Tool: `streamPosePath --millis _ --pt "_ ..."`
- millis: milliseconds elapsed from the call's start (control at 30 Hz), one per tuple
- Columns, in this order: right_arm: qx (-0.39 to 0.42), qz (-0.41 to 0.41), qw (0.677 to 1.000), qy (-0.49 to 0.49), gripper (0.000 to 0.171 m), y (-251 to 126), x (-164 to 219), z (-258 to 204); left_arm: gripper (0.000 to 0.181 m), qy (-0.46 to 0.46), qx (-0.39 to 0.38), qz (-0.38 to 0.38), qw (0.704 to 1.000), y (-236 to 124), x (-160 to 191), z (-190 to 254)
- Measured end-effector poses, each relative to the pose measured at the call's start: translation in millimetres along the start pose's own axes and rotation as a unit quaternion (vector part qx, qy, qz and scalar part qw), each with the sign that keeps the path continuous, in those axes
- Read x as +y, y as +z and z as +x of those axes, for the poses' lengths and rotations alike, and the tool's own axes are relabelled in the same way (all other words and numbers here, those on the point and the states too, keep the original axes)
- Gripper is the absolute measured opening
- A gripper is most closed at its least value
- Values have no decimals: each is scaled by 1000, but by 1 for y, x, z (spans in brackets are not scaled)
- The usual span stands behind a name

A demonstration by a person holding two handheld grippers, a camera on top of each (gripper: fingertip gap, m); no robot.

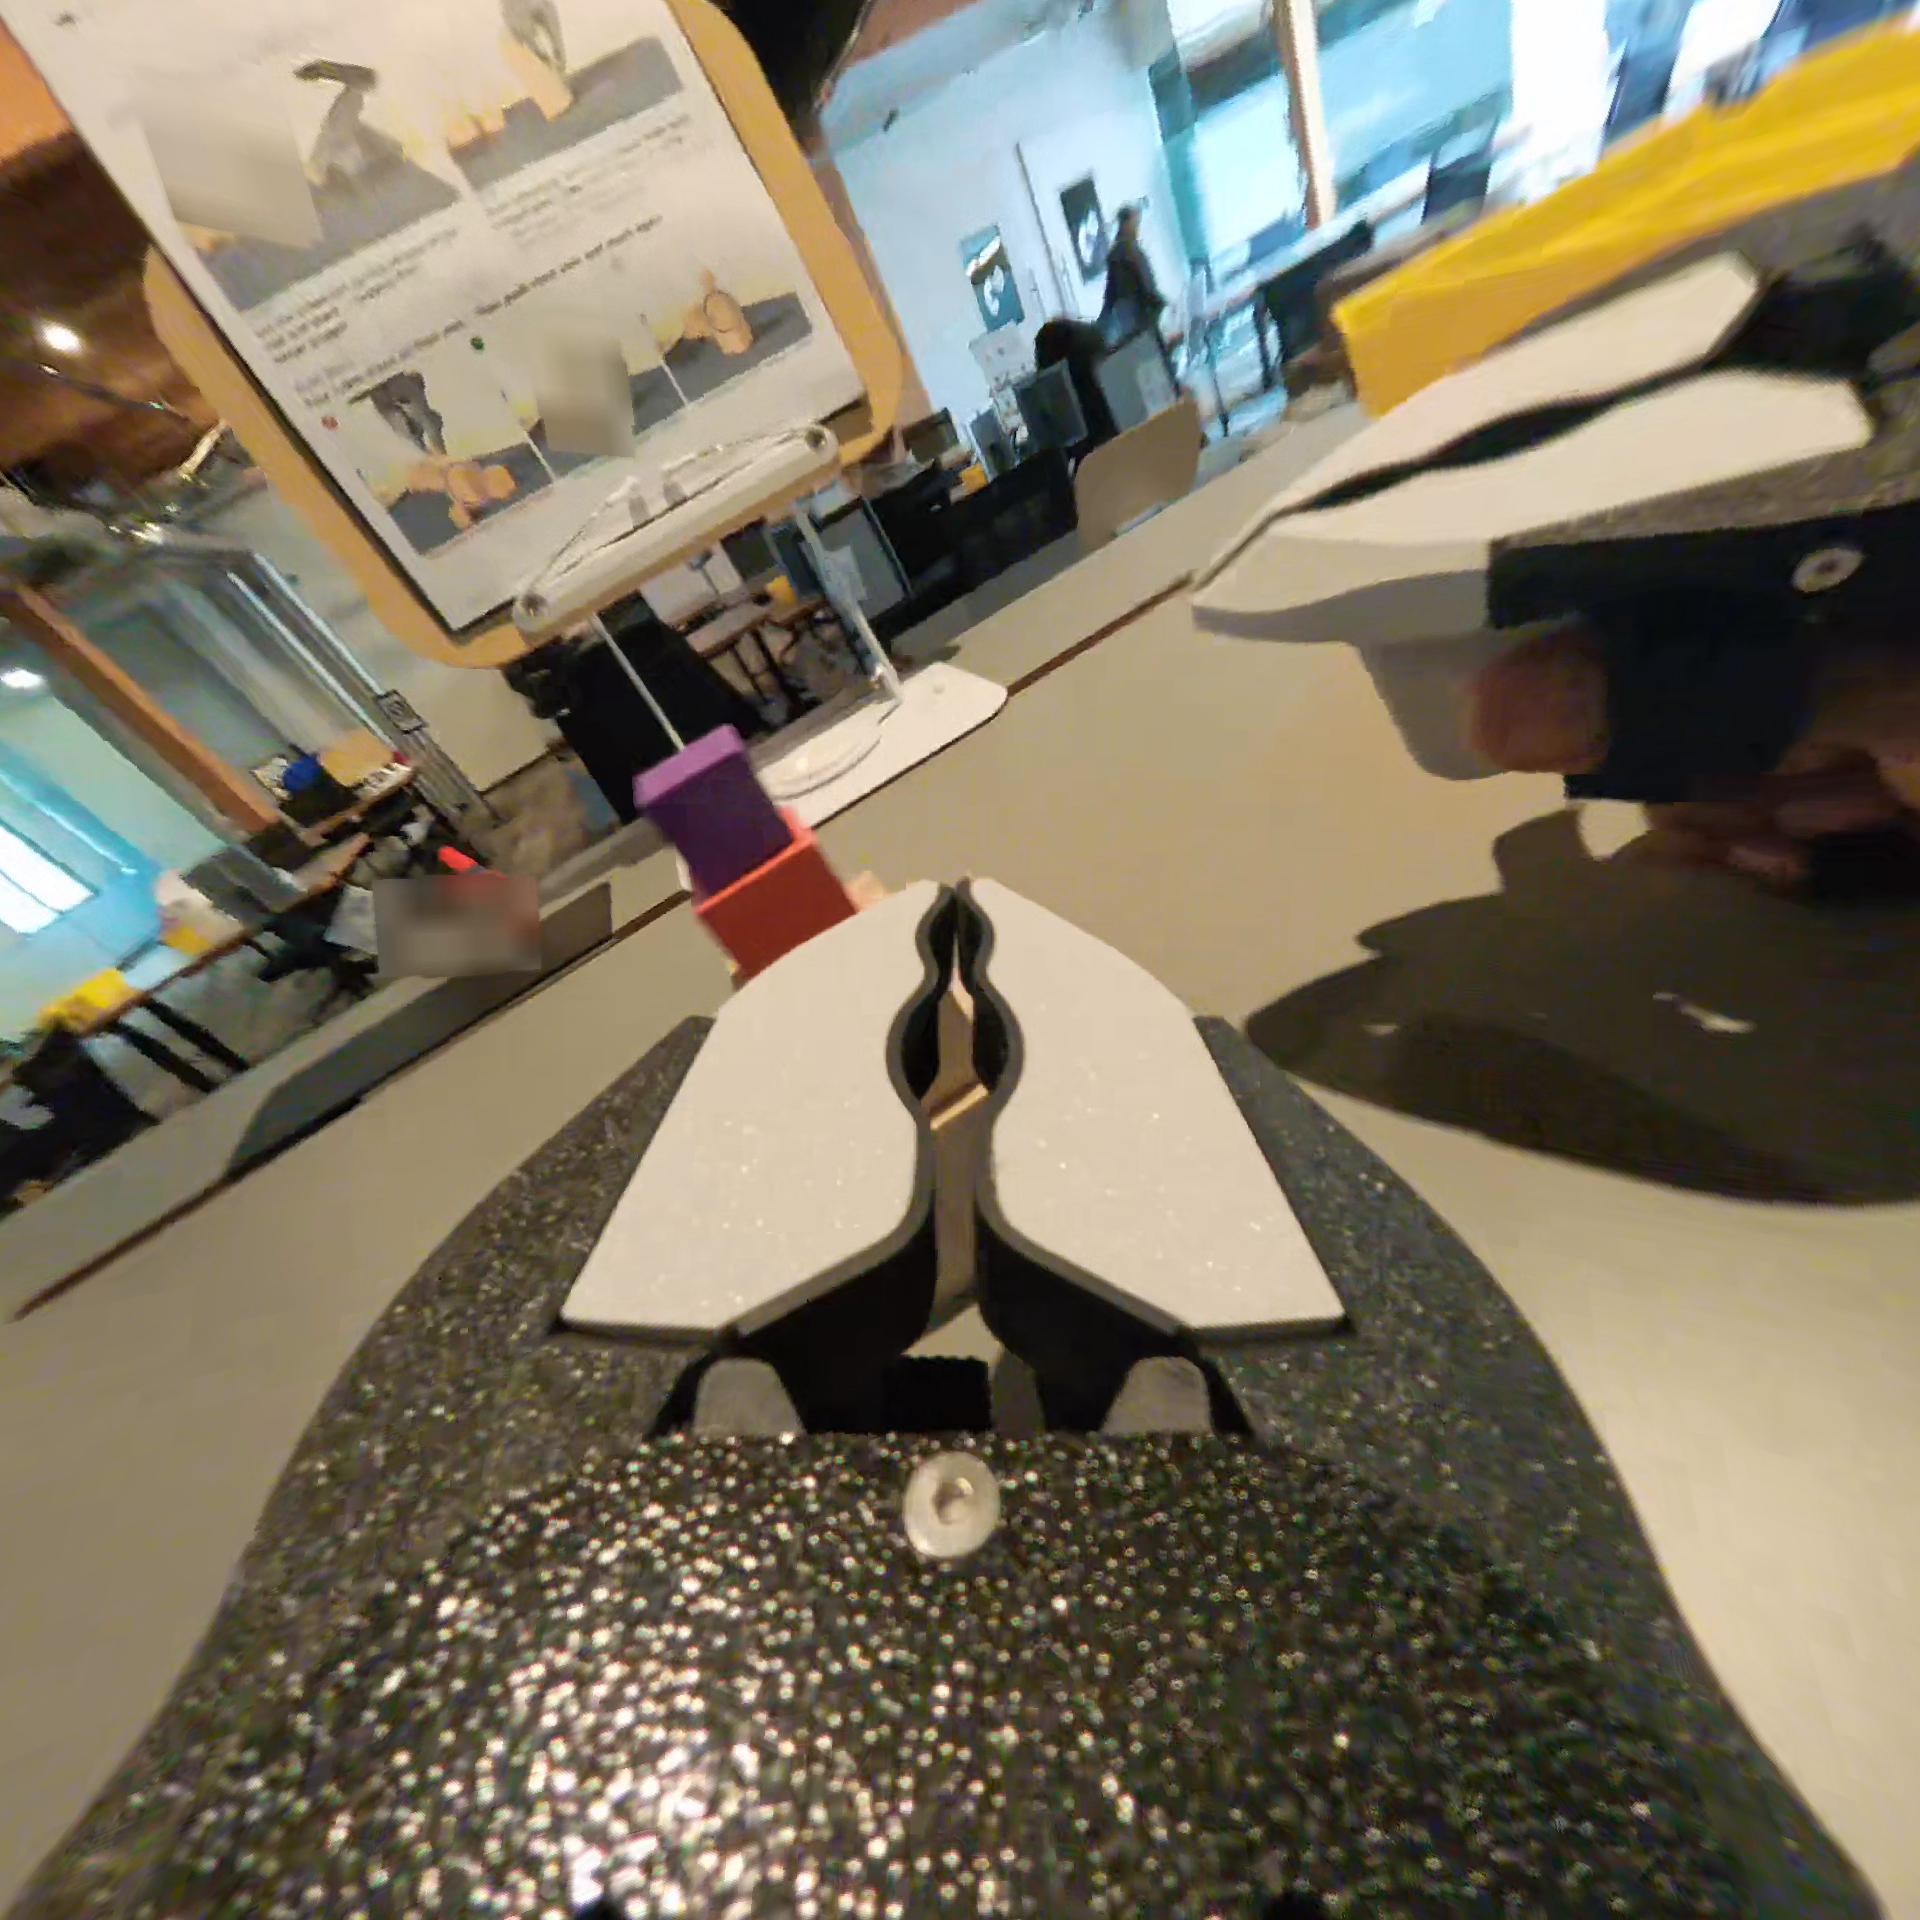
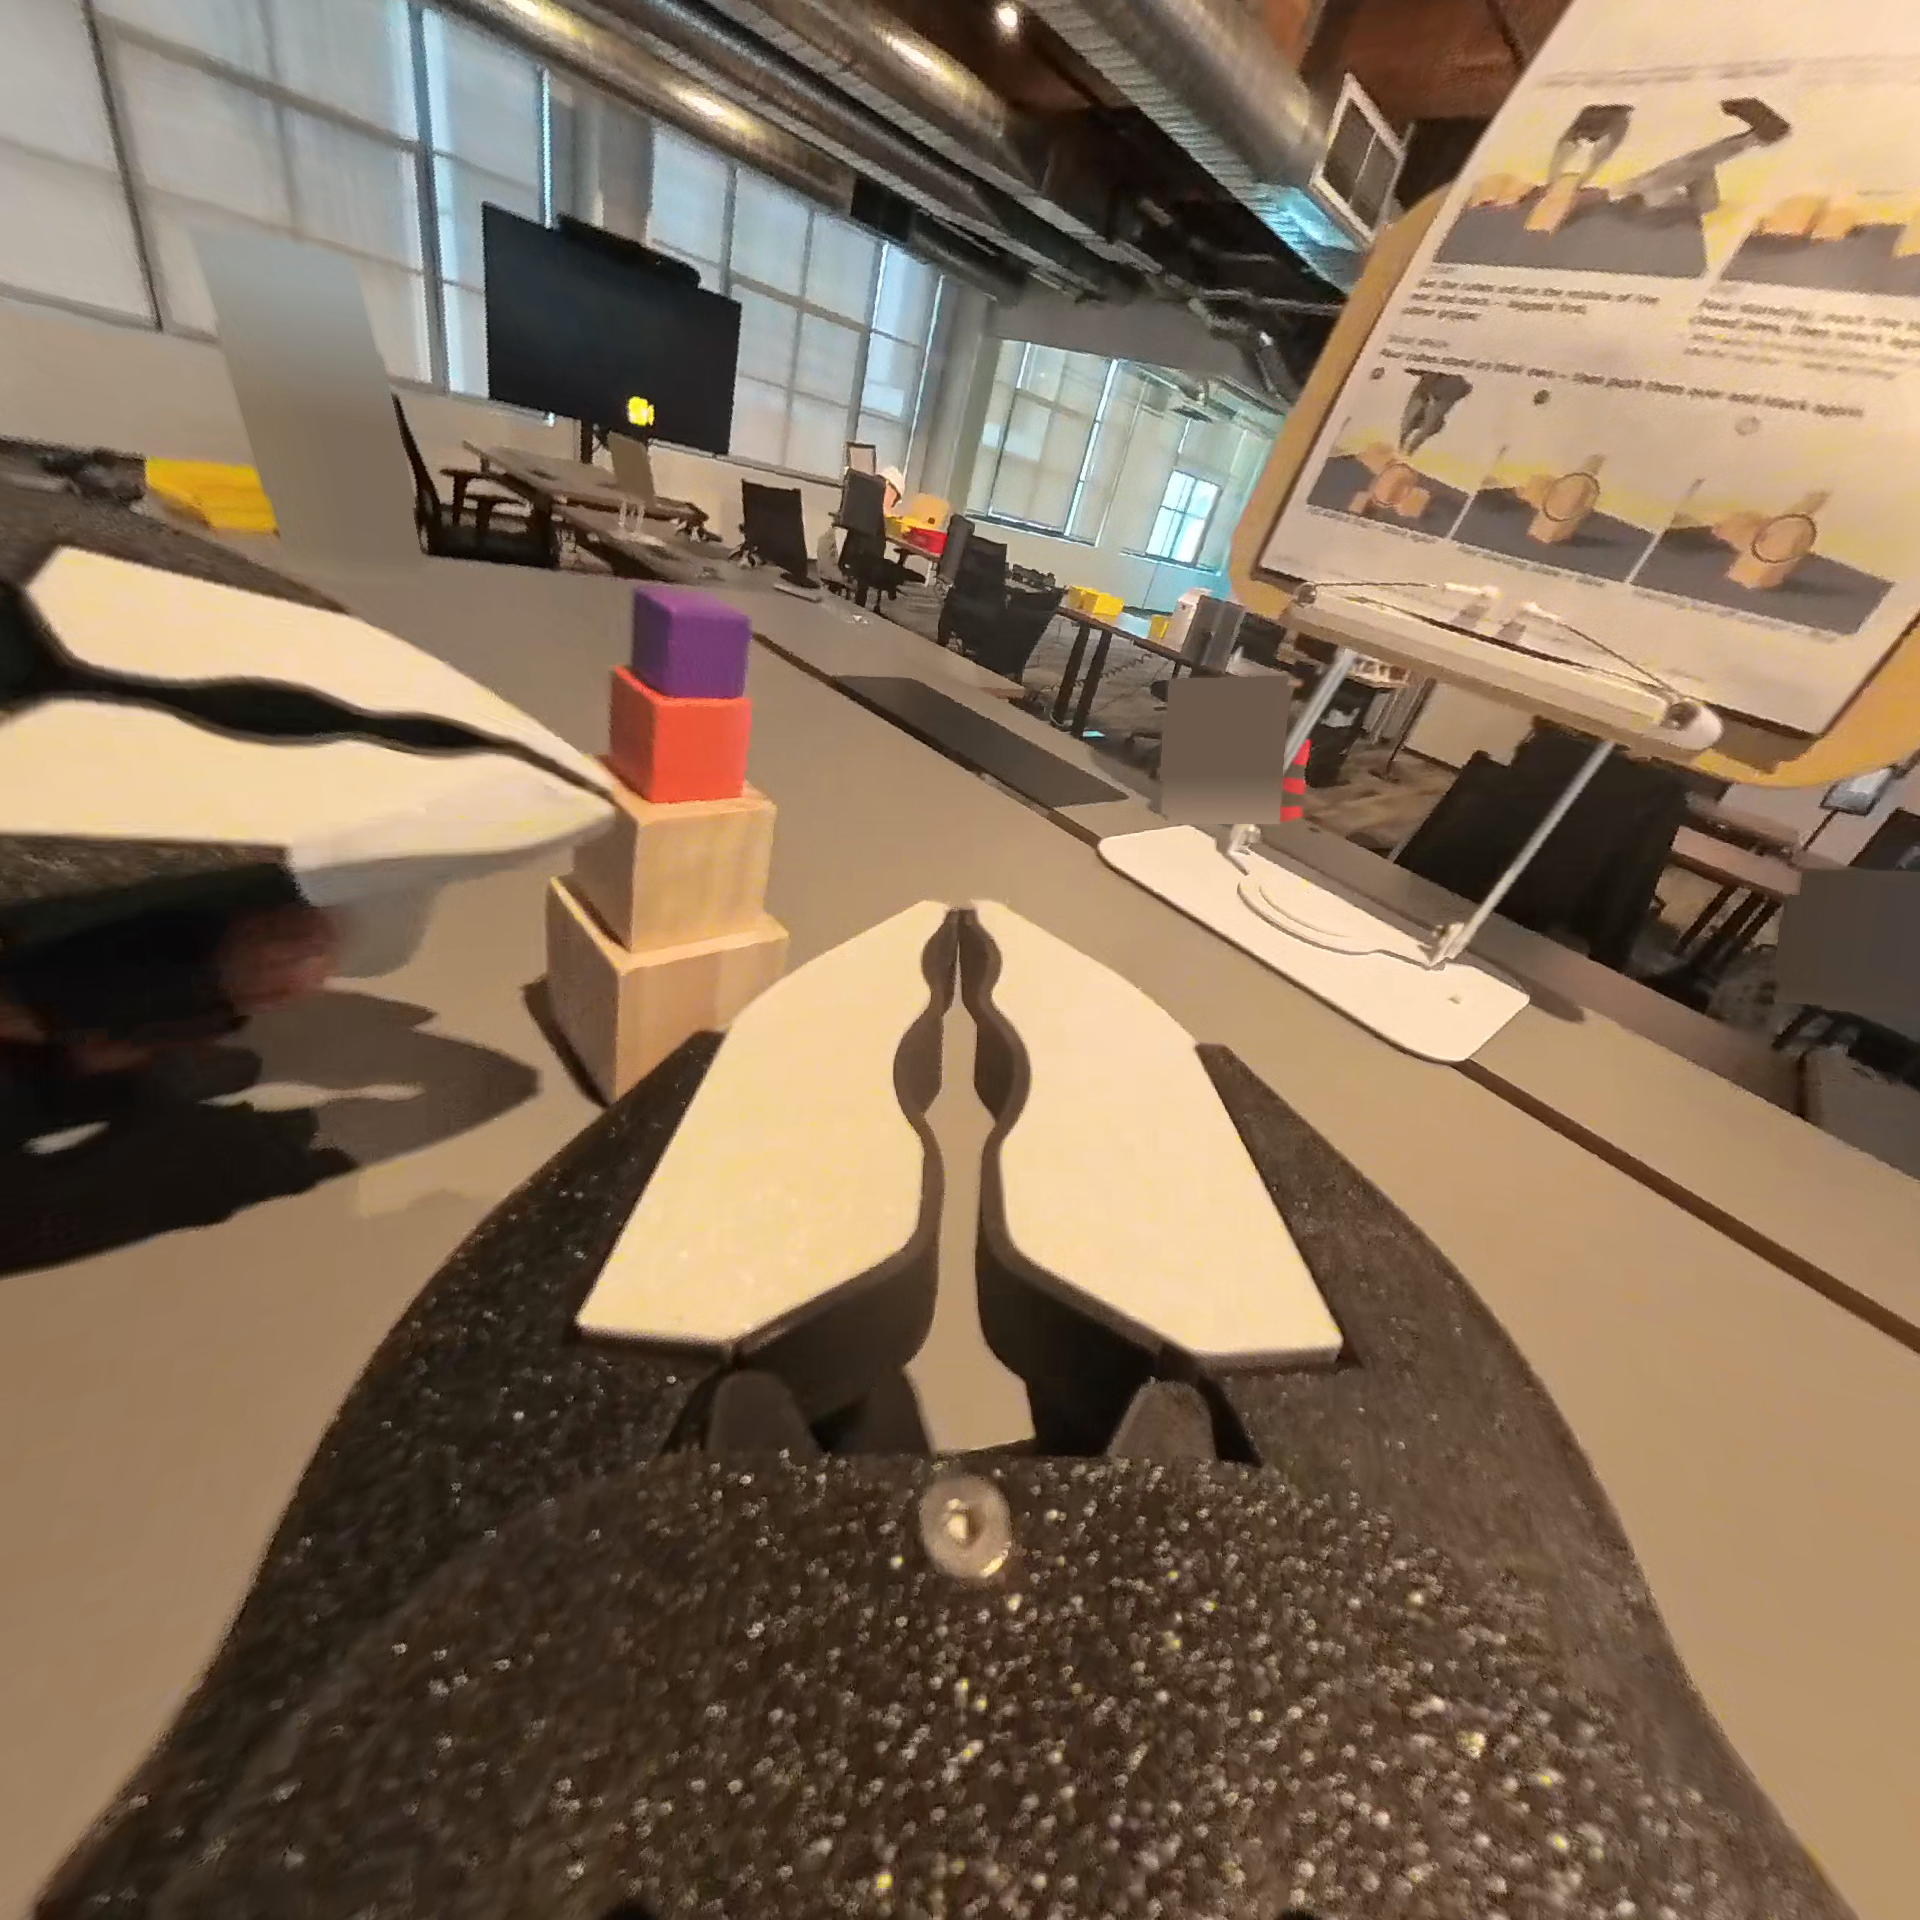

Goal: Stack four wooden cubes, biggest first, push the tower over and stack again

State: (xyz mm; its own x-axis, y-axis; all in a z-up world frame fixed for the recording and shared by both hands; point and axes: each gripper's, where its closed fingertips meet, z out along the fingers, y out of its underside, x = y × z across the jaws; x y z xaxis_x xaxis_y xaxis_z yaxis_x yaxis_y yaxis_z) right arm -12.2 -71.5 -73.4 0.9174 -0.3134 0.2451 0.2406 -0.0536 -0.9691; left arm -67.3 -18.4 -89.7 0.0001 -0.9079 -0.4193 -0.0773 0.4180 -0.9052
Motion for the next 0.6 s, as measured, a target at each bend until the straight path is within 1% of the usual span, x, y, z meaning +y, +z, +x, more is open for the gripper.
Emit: streamPosePath --millis 67,233,333,433,533,600 --pt "10 -6 1000 -9 0 -2 -1 1 0 48 -16 -25 998 7 3 6" --pt "10 -2 1000 22 0 -6 -2 4 0 148 -40 -40 987 12 -4 16" --pt "9 -2 1000 29 0 -7 -1 5 0 173 -45 -59 982 16 0 20" --pt "11 -4 999 33 0 -7 0 6 0 133 -79 -112 982 14 17 -4" --pt "12 -2 999 36 0 -8 0 8 0 78 -129 -142 978 2 32 -38" --pt "12 -1 999 38 0 -8 -1 8 0 44 -150 -145 977 -8 38 -55"
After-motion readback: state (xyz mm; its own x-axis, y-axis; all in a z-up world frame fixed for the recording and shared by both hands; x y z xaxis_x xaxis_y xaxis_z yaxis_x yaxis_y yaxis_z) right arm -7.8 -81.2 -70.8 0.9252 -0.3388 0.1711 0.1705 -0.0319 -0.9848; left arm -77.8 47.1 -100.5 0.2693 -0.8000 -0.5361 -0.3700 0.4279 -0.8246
